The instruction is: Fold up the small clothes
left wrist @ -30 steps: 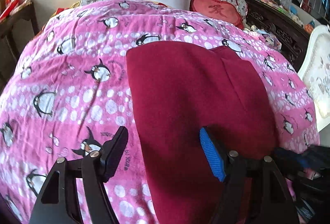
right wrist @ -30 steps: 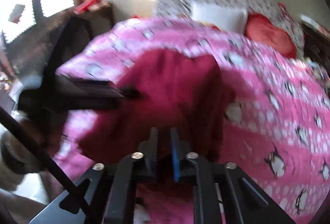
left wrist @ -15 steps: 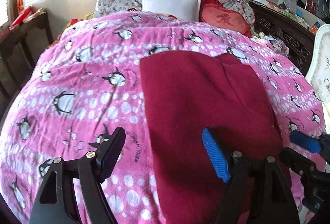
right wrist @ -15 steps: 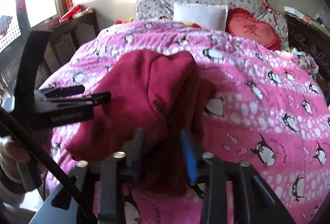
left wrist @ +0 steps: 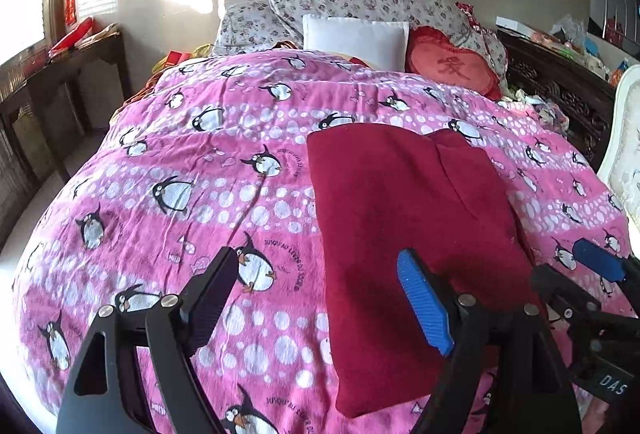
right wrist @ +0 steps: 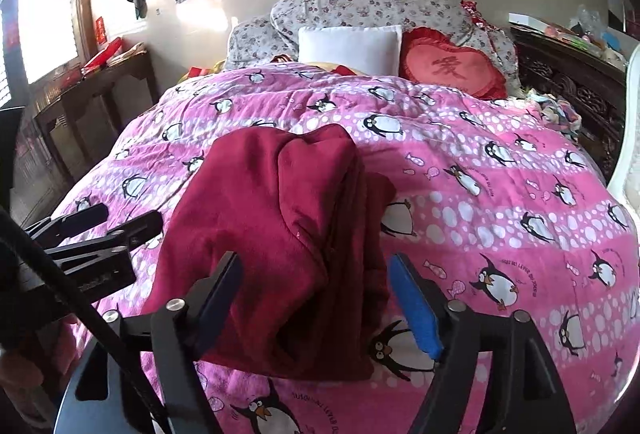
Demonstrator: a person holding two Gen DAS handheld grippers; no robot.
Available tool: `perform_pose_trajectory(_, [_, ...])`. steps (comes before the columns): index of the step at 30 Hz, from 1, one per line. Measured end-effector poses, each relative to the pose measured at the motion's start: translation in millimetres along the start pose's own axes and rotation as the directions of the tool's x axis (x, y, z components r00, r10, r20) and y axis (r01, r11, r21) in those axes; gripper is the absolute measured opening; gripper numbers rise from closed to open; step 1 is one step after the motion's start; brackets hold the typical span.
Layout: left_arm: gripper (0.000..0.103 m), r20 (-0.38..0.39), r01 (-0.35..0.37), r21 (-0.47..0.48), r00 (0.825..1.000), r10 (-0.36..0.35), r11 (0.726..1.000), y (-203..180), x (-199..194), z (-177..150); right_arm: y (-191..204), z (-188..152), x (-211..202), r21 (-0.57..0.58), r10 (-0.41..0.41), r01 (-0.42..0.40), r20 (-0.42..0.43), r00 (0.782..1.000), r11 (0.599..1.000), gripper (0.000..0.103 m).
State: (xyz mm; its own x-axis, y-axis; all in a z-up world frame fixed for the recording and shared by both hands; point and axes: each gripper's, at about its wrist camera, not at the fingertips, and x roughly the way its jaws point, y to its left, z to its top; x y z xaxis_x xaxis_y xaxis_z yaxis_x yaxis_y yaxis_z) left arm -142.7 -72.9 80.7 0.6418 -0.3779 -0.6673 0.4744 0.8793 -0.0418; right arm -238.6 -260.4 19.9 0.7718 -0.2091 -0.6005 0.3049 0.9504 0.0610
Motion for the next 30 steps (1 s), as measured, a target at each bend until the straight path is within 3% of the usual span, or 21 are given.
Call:
perform_pose_trajectory(4, [0.082, -0.007, -0.016, -0.001, 1.000, 0.016, 1.000, 1.9, -1.7, -3.1, -0.9, -2.5, 2.0, 0.023, -0.017, 0.017, -0.007, 1.000, 1.000, 0.089])
perform_pose_trajectory(30, [0.082, -0.003, -0.024, -0.001, 1.000, 0.024, 1.000, 4.2, -4.2, -9.7, 3.8, -7.9, 8.4, 0.029, -0.033, 0.034, -0.034, 0.999, 0.999, 0.091])
